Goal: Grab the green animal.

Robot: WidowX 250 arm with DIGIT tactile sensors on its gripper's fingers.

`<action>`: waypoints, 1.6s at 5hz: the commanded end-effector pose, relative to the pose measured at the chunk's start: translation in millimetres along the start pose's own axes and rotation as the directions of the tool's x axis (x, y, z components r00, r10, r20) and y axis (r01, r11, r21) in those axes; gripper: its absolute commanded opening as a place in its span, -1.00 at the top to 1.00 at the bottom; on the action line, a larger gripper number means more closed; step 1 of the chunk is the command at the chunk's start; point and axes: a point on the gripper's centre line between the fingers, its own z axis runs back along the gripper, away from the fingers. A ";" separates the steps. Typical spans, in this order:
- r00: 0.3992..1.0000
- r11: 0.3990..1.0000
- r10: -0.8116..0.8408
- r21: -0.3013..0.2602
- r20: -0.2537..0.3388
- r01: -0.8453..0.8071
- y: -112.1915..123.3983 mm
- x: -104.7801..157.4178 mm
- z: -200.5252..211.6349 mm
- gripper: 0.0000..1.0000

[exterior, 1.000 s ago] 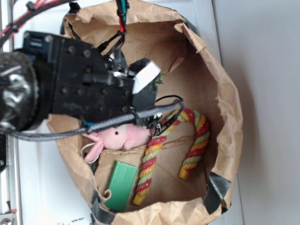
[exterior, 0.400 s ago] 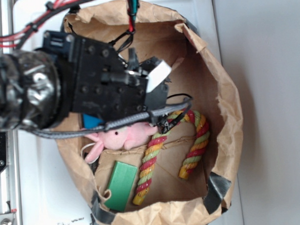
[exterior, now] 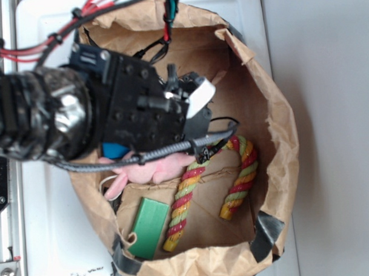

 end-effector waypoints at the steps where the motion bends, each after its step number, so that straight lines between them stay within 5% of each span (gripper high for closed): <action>1: 0.998 1.000 -0.020 -0.003 0.052 0.020 -8.7 4.0 3.6 -1.00; 2: 0.998 1.000 -0.030 0.007 0.059 0.029 -9.0 1.3 -1.0 -1.00; 3: 0.999 1.000 -0.011 0.023 0.053 0.010 -6.6 1.6 -6.2 1.00; 4: 0.999 1.000 -0.004 0.014 0.054 0.004 -2.4 5.7 -3.3 1.00; 8: 0.991 0.971 -0.112 -0.206 0.067 0.123 -0.8 22.3 82.1 1.00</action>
